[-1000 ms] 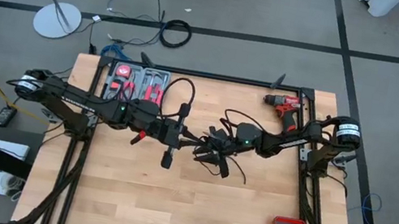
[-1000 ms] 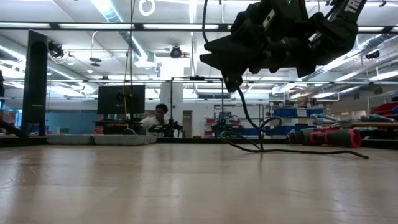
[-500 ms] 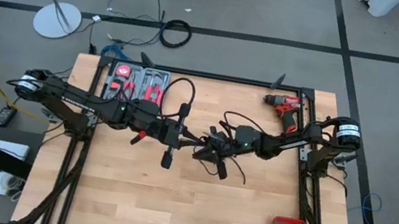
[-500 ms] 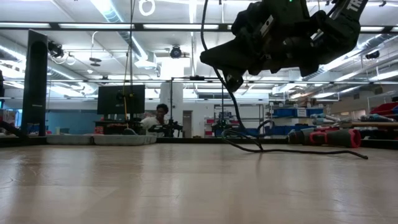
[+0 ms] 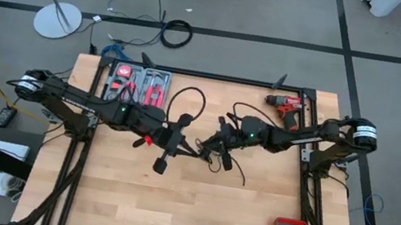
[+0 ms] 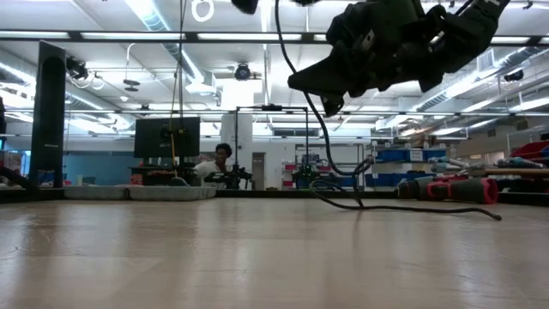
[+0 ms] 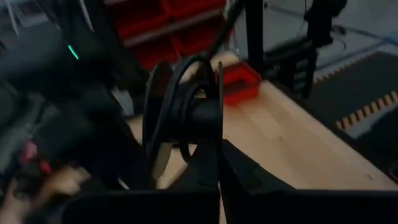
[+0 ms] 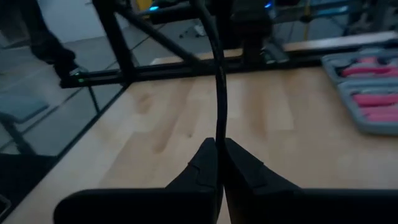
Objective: Coil cords
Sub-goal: Uncoil the black wire from the black spool
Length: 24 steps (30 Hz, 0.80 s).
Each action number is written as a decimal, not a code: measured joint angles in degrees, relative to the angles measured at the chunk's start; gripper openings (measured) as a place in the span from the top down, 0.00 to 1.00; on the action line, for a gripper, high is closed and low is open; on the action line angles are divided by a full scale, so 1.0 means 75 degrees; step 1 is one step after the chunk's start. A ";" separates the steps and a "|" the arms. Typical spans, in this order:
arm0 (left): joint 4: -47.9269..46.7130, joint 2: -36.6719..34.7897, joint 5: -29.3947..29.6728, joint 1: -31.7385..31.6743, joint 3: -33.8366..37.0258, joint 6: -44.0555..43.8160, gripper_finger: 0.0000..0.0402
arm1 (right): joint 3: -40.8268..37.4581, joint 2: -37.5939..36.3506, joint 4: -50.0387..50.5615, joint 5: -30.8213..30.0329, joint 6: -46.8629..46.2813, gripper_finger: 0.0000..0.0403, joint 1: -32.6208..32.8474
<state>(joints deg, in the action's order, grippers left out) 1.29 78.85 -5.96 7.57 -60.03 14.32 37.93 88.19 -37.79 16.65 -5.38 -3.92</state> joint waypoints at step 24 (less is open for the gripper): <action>-0.1500 0.0000 0.0817 -0.0009 0.0175 -0.0510 1.00 | 0.0000 -0.2454 0.2991 -0.1364 0.0931 0.98 0.0374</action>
<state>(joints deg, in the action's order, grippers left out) -9.96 78.85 0.17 7.51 -58.72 10.50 37.93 69.79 -15.35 6.42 1.60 -1.11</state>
